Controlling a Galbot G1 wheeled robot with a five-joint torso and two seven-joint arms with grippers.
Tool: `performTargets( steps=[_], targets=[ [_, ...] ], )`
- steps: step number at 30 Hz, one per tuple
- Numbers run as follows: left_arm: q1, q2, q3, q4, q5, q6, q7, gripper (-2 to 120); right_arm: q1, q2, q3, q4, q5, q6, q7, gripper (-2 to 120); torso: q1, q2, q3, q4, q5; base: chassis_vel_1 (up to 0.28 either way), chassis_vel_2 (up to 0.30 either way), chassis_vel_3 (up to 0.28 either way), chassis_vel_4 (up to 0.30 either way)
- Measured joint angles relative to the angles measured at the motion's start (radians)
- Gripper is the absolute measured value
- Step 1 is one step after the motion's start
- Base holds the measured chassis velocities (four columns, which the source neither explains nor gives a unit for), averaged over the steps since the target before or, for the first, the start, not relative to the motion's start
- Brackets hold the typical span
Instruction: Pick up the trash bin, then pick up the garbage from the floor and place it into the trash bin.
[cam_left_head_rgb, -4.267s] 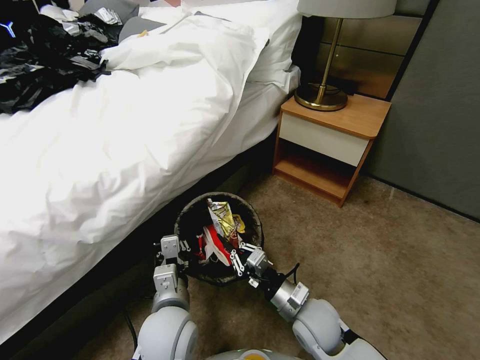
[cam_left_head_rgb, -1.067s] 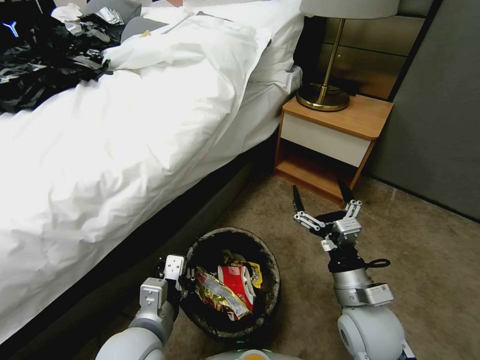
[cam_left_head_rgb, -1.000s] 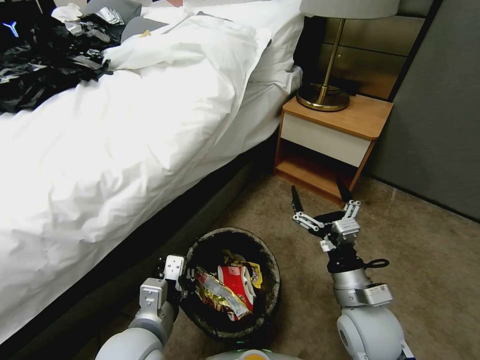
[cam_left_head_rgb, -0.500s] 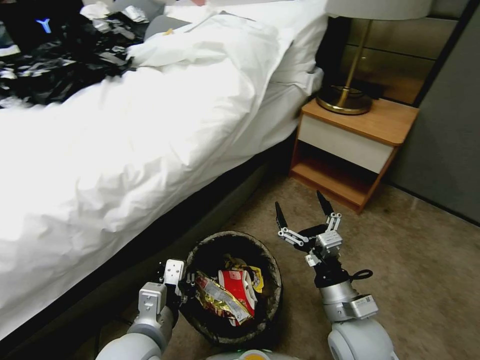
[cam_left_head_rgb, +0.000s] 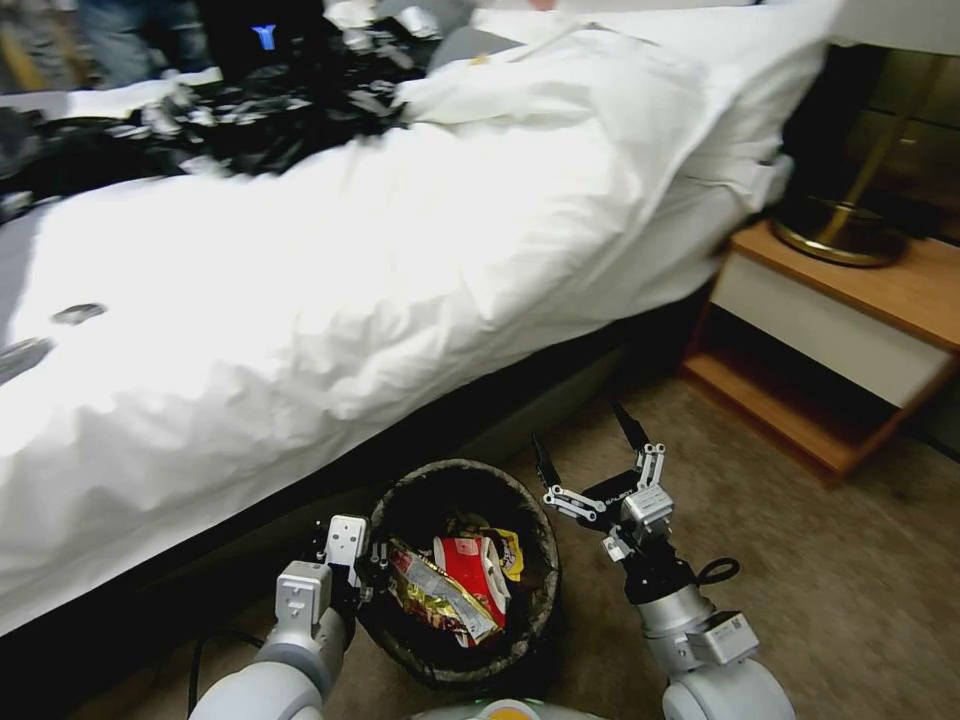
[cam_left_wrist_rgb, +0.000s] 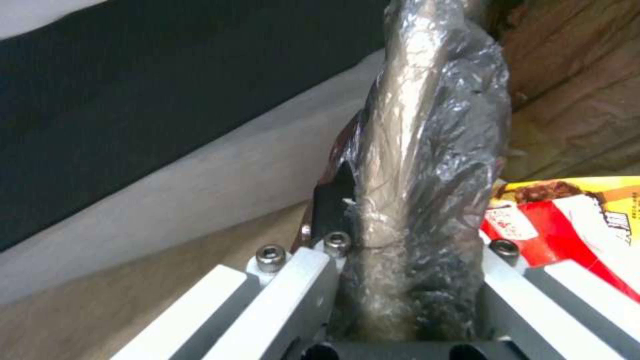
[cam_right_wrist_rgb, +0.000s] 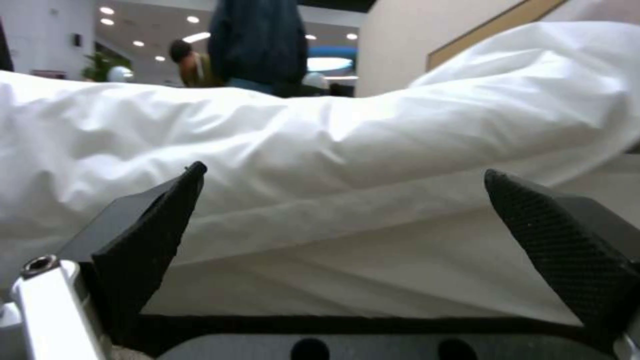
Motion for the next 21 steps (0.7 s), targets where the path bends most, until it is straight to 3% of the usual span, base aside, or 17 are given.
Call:
performTargets(
  steps=[21],
  targets=[
    [0.014, 0.008, 0.010, 0.005, -0.012, 0.007, -0.002, 0, 0.007, 0.005, 0.009, 0.011, 0.010, 0.010, -0.027, 100, 0.000, 0.000, 0.000, 0.0000, 0.0000, 0.122, 0.120, 0.125, 0.123]
  ],
)
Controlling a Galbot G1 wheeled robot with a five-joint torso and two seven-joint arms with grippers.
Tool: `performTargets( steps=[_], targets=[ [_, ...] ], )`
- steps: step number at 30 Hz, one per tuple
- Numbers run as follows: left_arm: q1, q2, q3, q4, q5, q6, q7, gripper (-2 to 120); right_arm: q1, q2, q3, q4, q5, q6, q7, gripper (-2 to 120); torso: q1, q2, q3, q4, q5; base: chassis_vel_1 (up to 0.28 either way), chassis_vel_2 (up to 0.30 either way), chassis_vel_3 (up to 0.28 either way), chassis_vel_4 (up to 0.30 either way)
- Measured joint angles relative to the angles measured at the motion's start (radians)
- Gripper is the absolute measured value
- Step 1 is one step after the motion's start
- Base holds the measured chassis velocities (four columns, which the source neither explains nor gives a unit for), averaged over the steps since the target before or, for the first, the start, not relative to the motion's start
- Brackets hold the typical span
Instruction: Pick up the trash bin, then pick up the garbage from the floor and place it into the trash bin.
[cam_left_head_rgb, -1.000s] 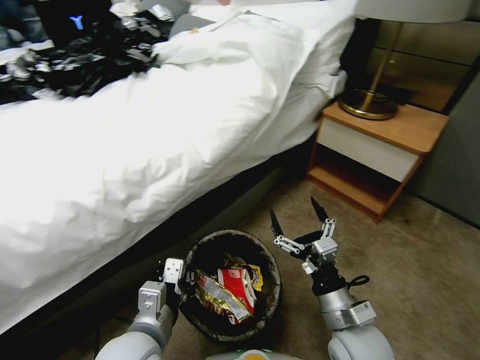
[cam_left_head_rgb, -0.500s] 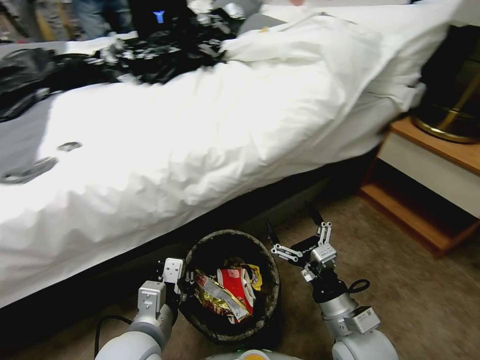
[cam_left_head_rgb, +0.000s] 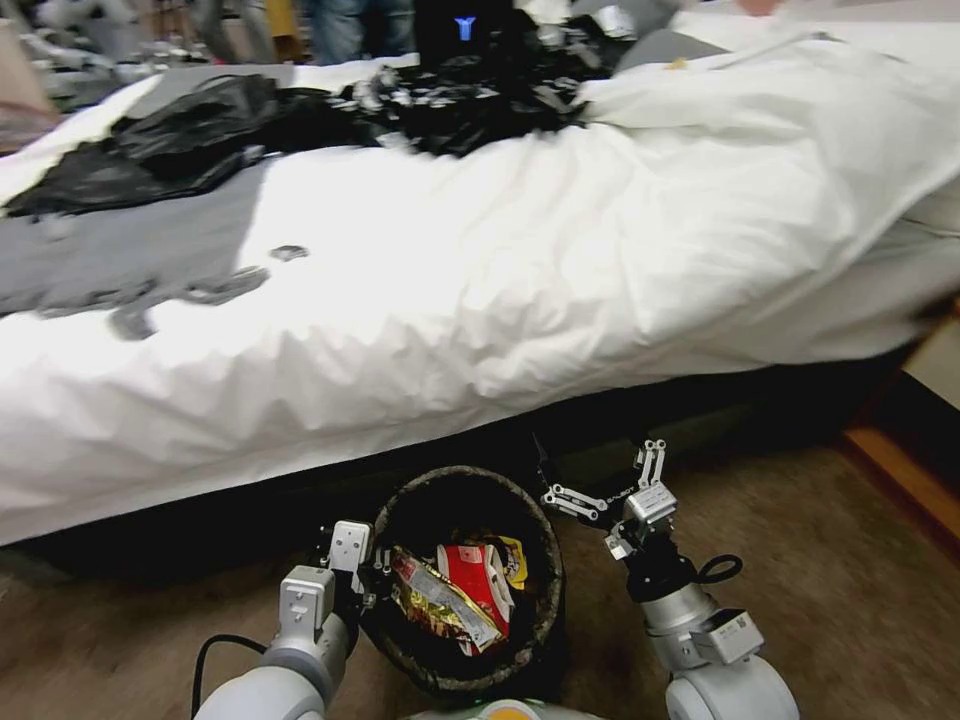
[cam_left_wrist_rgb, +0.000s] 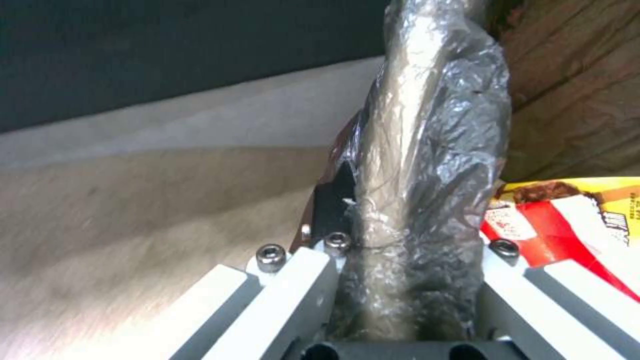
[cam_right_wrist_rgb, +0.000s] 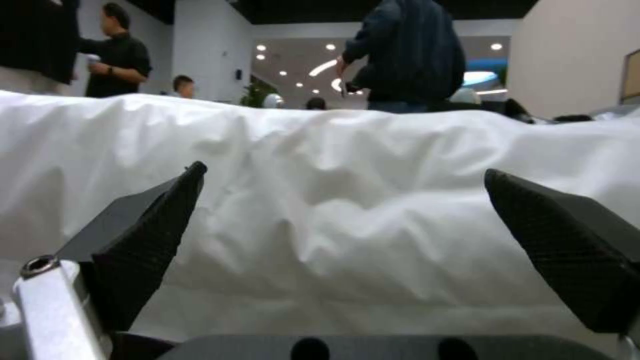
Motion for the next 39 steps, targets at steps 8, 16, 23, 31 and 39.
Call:
performTargets(
  steps=[8, 16, 23, 31, 39],
  targets=[
    [0.003, 0.001, 0.002, 0.000, 0.002, 0.000, 0.000, 0, -0.009, 0.002, -0.005, 0.016, -0.002, 0.005, -0.009, 100, 0.000, 0.000, 0.000, -0.0001, 0.0001, 0.126, 0.127, 0.124, 0.122],
    [0.002, 0.000, 0.002, -0.001, 0.004, 0.000, 0.000, 0, -0.010, 0.003, -0.008, 0.014, -0.004, 0.008, -0.009, 100, 0.000, 0.000, 0.000, -0.0001, 0.0000, 0.127, 0.131, 0.126, 0.124],
    [-0.003, 0.001, 0.002, -0.001, 0.004, 0.000, 0.000, 0, -0.009, 0.002, -0.008, 0.014, -0.004, 0.008, -0.009, 100, 0.000, 0.000, 0.000, -0.0001, 0.0000, 0.125, 0.120, 0.131, 0.125],
    [-0.008, 0.000, 0.002, 0.001, 0.003, 0.000, 0.000, 0, -0.010, 0.003, -0.011, 0.016, -0.007, 0.008, -0.009, 100, 0.000, 0.000, 0.000, 0.0000, 0.0000, 0.123, 0.129, 0.140, 0.128],
    [-0.012, -0.002, 0.002, 0.004, 0.003, 0.000, 0.001, 0, -0.004, 0.004, -0.013, 0.012, -0.008, 0.008, -0.009, 100, 0.000, 0.000, 0.000, -0.0001, 0.0000, 0.123, 0.126, 0.124, 0.121]
  ],
)
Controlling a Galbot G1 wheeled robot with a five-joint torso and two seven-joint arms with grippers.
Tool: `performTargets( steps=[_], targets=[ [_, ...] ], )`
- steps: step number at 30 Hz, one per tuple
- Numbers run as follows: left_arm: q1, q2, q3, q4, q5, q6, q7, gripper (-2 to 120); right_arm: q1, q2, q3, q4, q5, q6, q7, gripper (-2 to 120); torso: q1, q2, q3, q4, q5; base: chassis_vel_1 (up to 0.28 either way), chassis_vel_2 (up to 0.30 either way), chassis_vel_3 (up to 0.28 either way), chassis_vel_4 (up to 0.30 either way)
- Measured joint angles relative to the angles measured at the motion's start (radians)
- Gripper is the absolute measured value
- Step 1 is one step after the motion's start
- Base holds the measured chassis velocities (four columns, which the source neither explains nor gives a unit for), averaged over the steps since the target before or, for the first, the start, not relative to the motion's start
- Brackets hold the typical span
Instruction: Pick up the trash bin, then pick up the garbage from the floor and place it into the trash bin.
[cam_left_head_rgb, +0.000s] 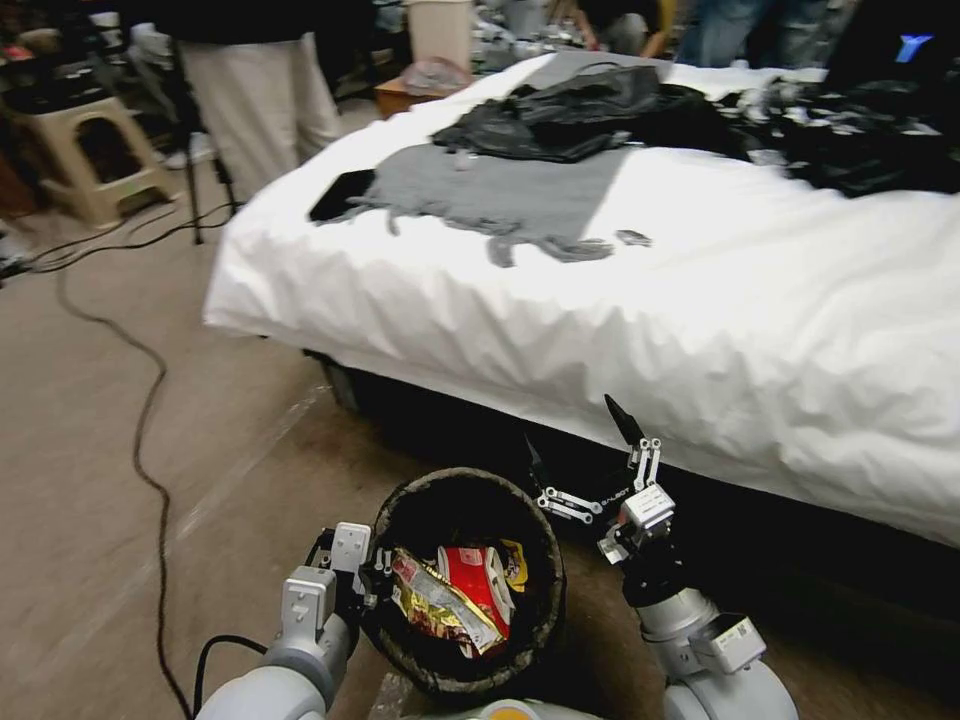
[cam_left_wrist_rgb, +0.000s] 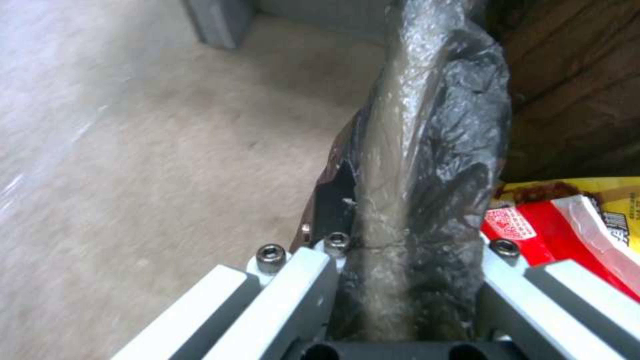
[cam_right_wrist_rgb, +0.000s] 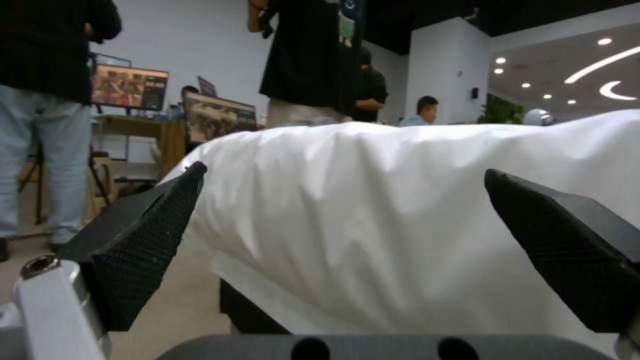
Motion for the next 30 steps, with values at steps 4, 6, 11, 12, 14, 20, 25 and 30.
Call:
performTargets(
  steps=[4, 6, 11, 12, 14, 20, 25, 30],
  targets=[
    [-0.001, -0.001, -0.001, 0.000, 0.000, 0.000, 0.000, 0, 0.000, 0.000, 0.000, -0.002, 0.000, 0.000, 0.000, 100, 0.000, 0.000, 0.000, 0.0000, 0.0000, 0.126, 0.124, 0.125, 0.119],
    [-0.004, -0.002, -0.003, 0.000, -0.001, 0.000, 0.000, 0, 0.002, 0.000, 0.000, -0.004, 0.000, 0.000, 0.000, 100, 0.000, 0.000, 0.000, 0.0001, 0.0000, 0.132, 0.125, 0.147, 0.133],
    [-0.009, -0.006, -0.004, 0.000, -0.004, 0.000, 0.001, 0, 0.004, 0.001, 0.000, -0.007, 0.000, 0.000, 0.000, 100, 0.000, 0.000, 0.000, 0.0001, 0.0001, 0.123, 0.127, 0.121, 0.117],
    [-0.010, -0.006, -0.004, 0.000, -0.004, 0.000, 0.001, 0, 0.005, 0.002, -0.001, -0.008, 0.000, 0.000, 0.001, 100, 0.000, 0.000, 0.000, 0.0001, 0.0001, 0.139, 0.131, 0.113, 0.129],
    [-0.011, -0.007, -0.004, 0.000, -0.004, 0.000, 0.001, 0, 0.006, 0.002, -0.001, -0.009, 0.000, 0.000, 0.001, 100, 0.000, 0.000, 0.000, 0.0002, 0.0001, 0.138, 0.126, 0.113, 0.129],
    [-0.017, -0.008, -0.006, 0.000, -0.006, 0.000, 0.001, 0, 0.007, 0.002, -0.001, -0.011, -0.001, 0.000, 0.001, 100, 0.000, 0.000, 0.000, 0.0001, 0.0001, 0.128, 0.114, 0.122, 0.121],
    [-0.023, -0.012, -0.008, 0.001, -0.010, -0.001, 0.001, 0, 0.009, 0.002, -0.001, -0.011, -0.001, 0.000, 0.002, 100, 0.000, 0.000, 0.000, 0.0000, 0.0000, 0.125, 0.118, 0.115, 0.115],
    [-0.027, -0.012, -0.008, 0.003, -0.012, -0.001, 0.001, 0, 0.010, 0.002, -0.001, -0.011, -0.001, 0.000, 0.002, 100, 0.000, 0.000, 0.000, 0.0002, 0.0001, 0.114, 0.120, 0.129, 0.125]
  ],
)
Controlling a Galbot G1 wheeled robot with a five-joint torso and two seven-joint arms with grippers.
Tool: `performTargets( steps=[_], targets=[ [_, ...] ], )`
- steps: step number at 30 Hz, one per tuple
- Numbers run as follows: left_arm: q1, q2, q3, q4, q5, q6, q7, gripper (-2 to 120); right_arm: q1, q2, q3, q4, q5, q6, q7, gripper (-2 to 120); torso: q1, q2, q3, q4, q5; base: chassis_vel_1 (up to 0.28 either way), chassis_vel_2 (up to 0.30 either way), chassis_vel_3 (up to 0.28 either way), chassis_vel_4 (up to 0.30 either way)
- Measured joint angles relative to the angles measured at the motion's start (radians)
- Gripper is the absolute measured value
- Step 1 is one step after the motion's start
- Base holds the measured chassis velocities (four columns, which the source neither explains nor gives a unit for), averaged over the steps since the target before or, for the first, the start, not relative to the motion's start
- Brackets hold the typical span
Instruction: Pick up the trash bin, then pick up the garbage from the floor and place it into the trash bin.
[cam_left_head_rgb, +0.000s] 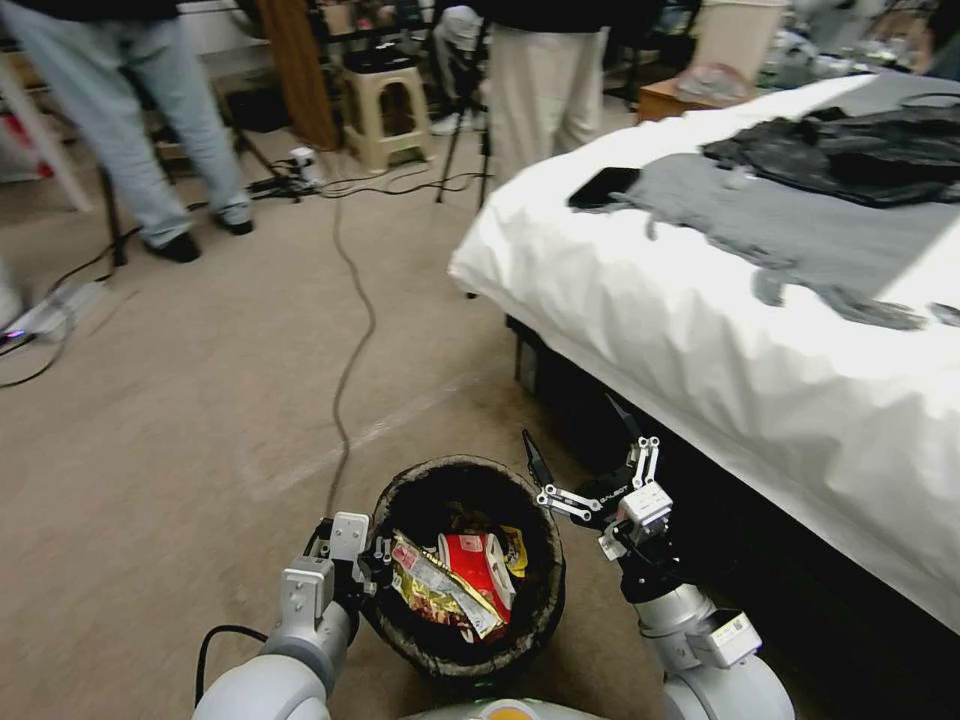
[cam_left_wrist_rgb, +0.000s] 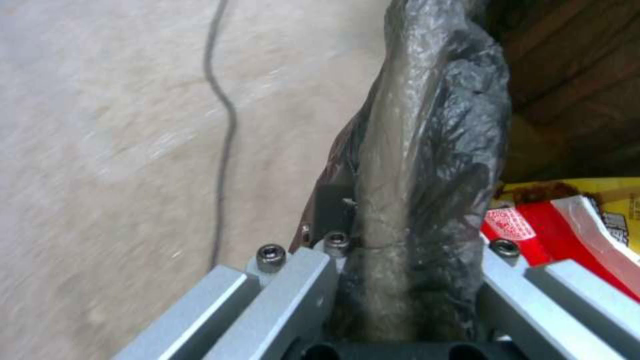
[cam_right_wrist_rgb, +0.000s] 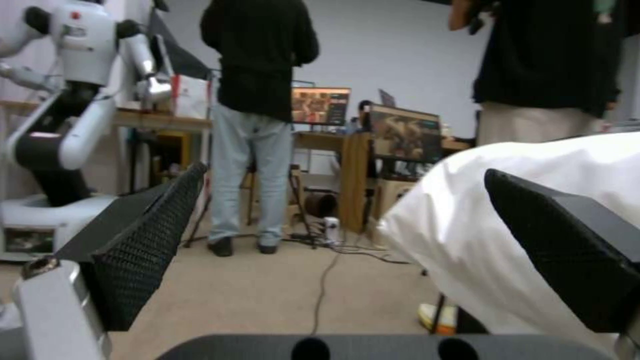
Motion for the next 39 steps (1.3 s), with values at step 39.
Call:
performTargets(
  steps=[39],
  targets=[
    [-0.030, -0.019, 0.005, 0.019, -0.001, -0.070, 0.000, 0, 0.003, 0.004, -0.008, -0.002, -0.005, -0.002, 0.003, 100, 0.000, 0.000, 0.000, -0.0004, -0.0001, 0.100, 0.103, 0.101, 0.101]
  ],
)
